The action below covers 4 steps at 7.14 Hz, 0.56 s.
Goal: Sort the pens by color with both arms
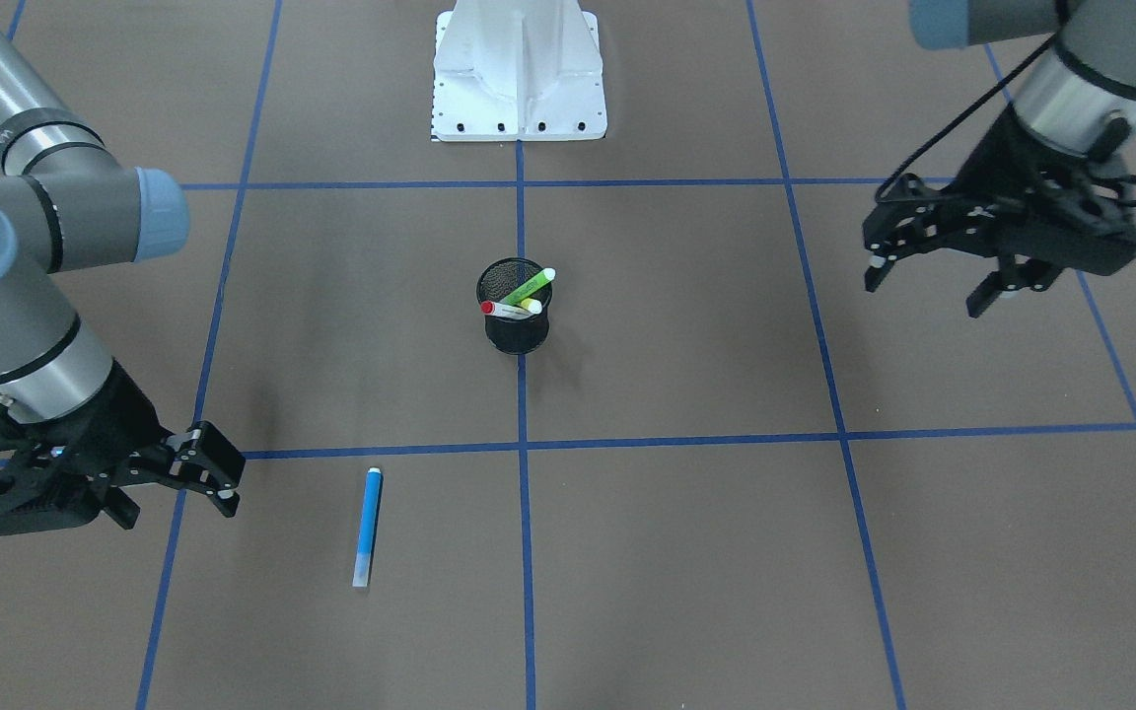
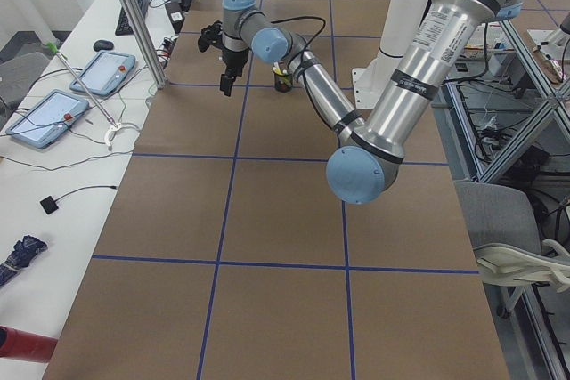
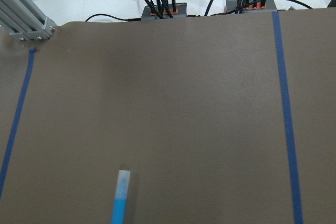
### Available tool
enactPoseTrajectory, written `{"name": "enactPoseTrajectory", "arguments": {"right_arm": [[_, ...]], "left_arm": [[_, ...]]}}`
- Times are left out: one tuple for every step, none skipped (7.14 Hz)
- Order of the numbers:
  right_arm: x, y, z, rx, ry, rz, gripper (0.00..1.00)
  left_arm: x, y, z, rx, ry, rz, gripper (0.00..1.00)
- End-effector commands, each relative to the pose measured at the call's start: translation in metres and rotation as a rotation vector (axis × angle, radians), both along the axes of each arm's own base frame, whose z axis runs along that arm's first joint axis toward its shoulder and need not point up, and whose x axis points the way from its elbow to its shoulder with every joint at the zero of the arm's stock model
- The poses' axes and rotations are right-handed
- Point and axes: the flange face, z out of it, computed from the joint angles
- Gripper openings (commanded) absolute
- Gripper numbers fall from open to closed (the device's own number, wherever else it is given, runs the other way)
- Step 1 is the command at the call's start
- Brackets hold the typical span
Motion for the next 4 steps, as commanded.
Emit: {"name": "enactPoseTrajectory", "arguments": {"right_arm": [[0.067,-0.007,0.038,0.044,0.014,-0.089,1.0],[0.093,-0.005,0.056,0.068,0.015,-0.127,1.0],[0.114,-0.003,0.072,0.076,0.011,-0.15,1.0],[0.136,-0.001,0.088,0.094,0.013,-0.169,1.0]], "left_arm": [[0.095,0.019,-0.065,-0.103,-0.039,-0.062,1.0],[0.138,0.021,-0.098,-0.18,-0.05,-0.105,1.0],[0.185,0.016,-0.13,-0.243,-0.077,-0.133,1.0],[0.242,0.009,-0.161,-0.305,-0.114,-0.149,1.0]]}}
